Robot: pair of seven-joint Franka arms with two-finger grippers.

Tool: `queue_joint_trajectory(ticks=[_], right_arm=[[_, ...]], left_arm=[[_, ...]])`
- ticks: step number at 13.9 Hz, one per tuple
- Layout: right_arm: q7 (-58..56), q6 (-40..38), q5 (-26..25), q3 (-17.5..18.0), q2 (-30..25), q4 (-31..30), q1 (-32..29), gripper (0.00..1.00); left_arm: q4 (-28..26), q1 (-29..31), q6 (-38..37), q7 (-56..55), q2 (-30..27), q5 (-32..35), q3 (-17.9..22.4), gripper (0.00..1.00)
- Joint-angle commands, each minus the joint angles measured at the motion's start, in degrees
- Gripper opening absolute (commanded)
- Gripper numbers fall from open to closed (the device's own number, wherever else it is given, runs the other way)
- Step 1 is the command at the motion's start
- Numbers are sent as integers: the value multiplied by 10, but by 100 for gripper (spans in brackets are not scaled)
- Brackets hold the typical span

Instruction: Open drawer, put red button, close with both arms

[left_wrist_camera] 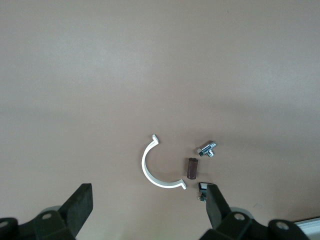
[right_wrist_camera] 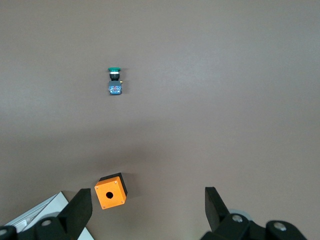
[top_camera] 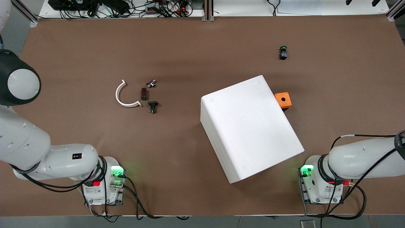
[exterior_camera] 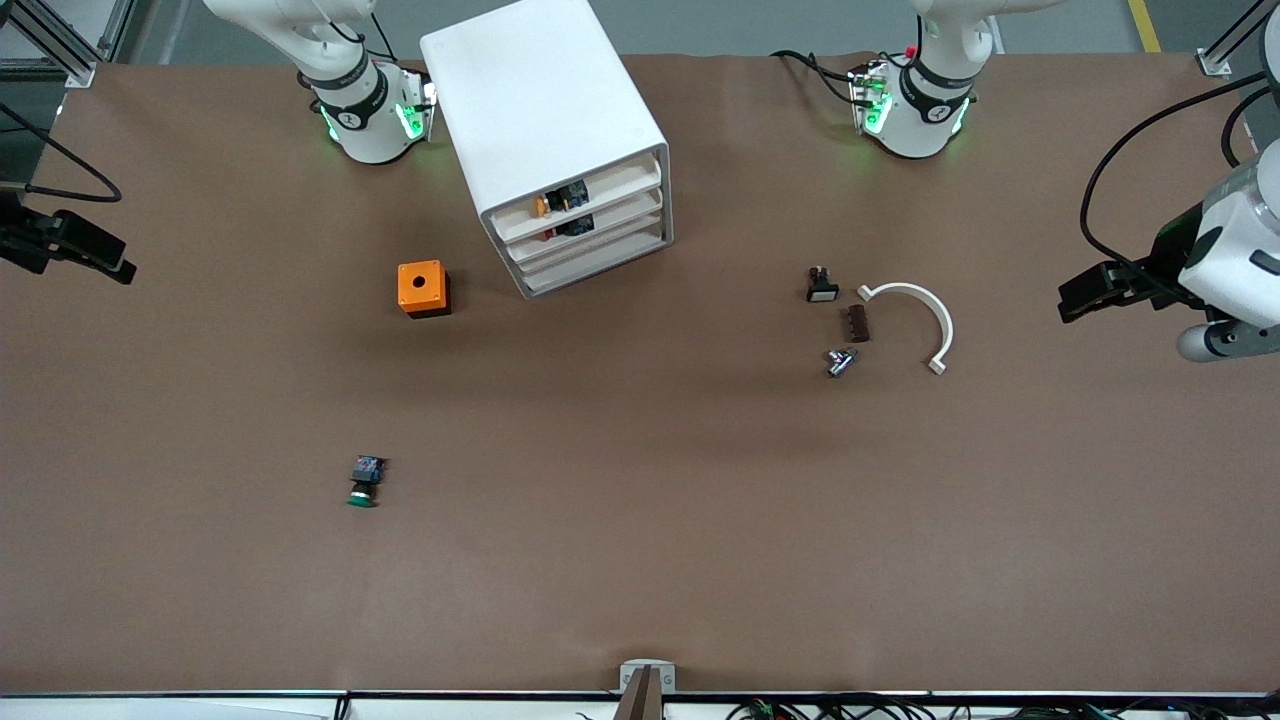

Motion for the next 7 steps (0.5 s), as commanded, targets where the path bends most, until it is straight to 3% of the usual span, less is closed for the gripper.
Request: queue_joint_trajectory(ticks=[1,7], right_arm=[[8,-3,-5,-3,-8,-5,6,100],[8,-2,-4,-3,-8,-6,-1,100]], left_arm=[[-12,4,-7,14,-21,13,-3,100],[-32,0,-18,15,-50,6,1,100]])
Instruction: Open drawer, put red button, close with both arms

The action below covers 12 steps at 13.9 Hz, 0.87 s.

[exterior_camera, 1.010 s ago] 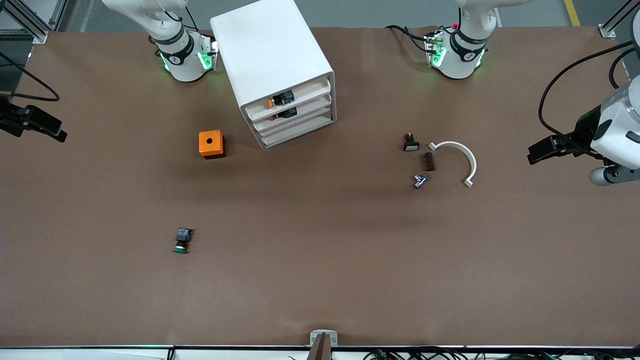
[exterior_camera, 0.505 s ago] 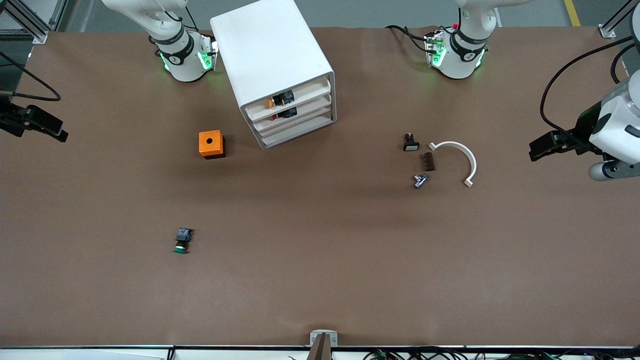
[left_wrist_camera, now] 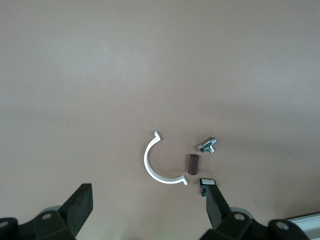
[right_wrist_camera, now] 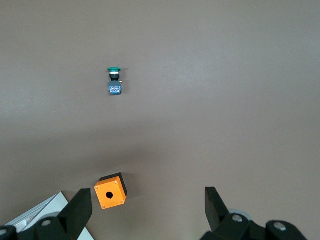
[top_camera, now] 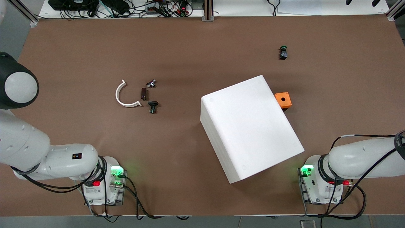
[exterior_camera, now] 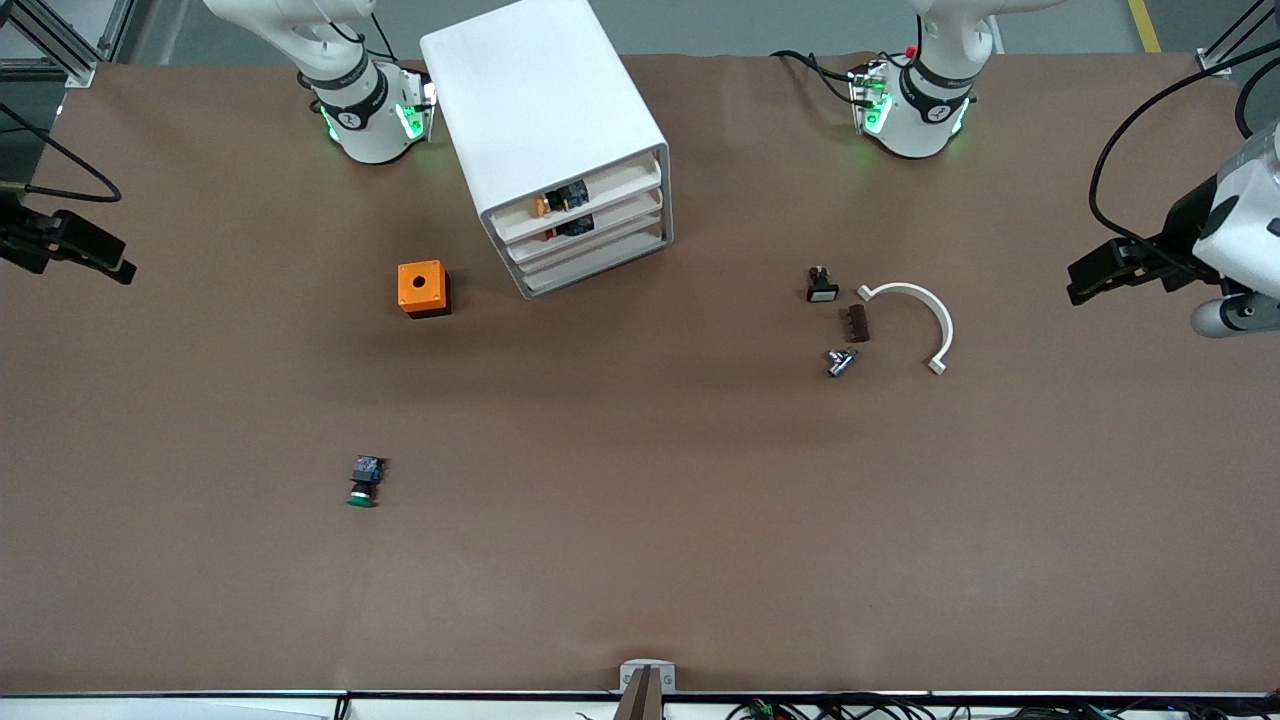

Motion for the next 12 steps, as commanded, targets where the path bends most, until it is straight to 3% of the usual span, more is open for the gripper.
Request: queue_joint_trajectory(ticks=[1,5,12], right_arm=[[8,-1,-4,-1,-8,-6,-2,100],[8,1,-4,30,-8,-6,-34,100],[8,2,-3,30,-8,-6,-31,100]], left_arm=[[-59,-4,5,14,-53,2,10,100],[-186,-62,61,17,-143,-19,83,100],[-169,-66,41,58,-143,-20,76,100]])
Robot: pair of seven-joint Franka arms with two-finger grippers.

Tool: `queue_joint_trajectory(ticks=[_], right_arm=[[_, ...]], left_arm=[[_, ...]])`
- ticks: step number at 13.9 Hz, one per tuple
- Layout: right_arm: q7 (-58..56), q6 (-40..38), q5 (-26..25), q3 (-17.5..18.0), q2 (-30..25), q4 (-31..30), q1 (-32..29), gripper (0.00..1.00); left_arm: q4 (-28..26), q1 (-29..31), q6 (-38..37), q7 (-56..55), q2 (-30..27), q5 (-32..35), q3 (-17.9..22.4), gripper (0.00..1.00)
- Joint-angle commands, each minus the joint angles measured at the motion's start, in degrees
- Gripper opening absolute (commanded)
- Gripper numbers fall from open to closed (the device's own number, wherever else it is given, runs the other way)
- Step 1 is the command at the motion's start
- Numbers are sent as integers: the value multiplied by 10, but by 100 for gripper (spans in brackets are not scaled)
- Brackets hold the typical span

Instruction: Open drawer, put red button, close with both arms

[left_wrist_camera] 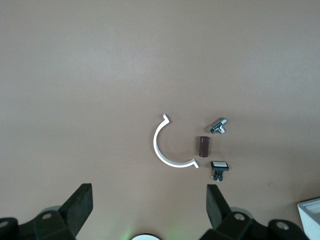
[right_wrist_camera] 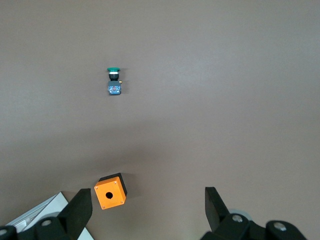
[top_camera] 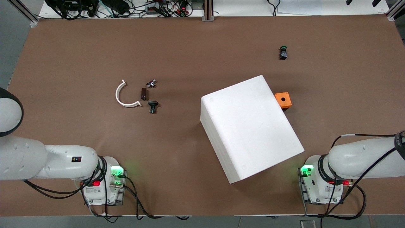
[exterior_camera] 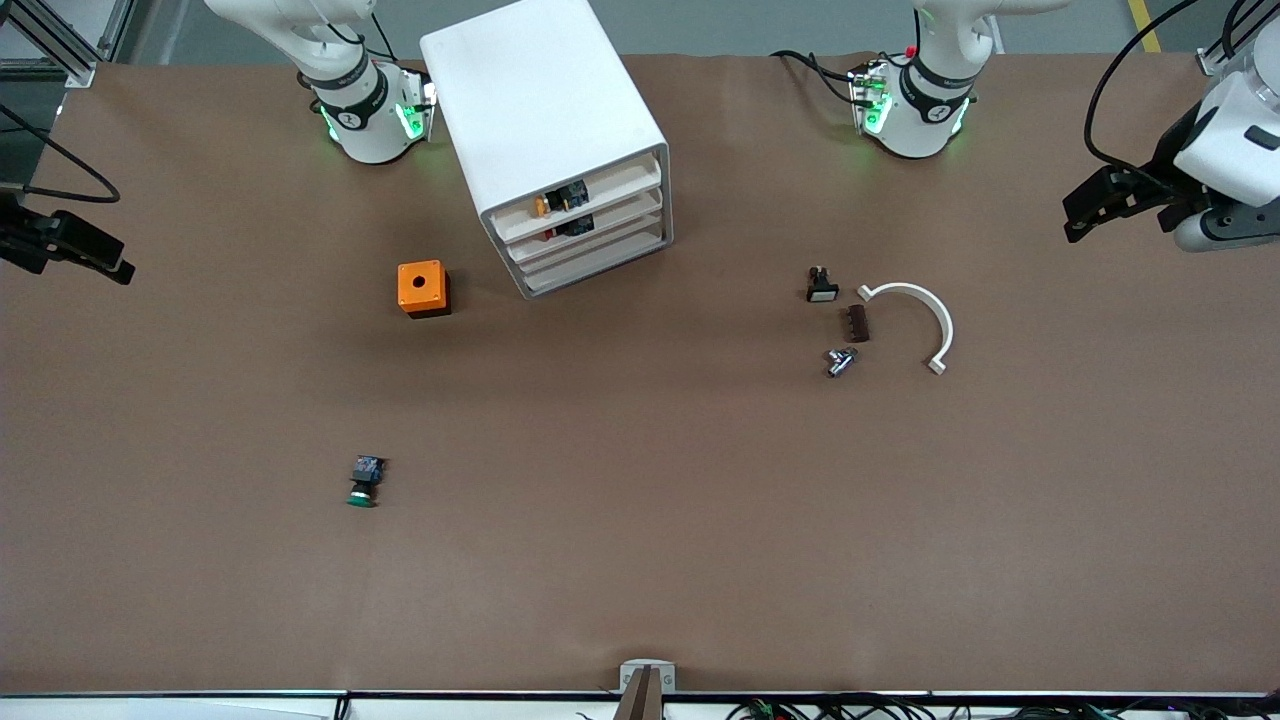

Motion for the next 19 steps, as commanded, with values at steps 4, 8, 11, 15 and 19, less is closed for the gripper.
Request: queue_joint_trajectory(ticks=[4,8,11,15,19], right_arm=[[8,2,-3,11,-8,-6,-10,100],[8,3,-3,12,-8,-6,-5,100],[8,2,-4,12,-9,-5,-3,100],[8,4,-4,12,-8,-5,-4,100],[8,9,-4,11,-8,-6,-4,100]], left_arm=[[2,-4,0,7,-9,-30,2,100],[11,-4,-4,10,-7,-22,3,100],[20,0,-27,13,-7,-23,6,100],[27,1,-30,5,-3,-26,9,100],[27,1,-37,1,-2,-22,10,100]])
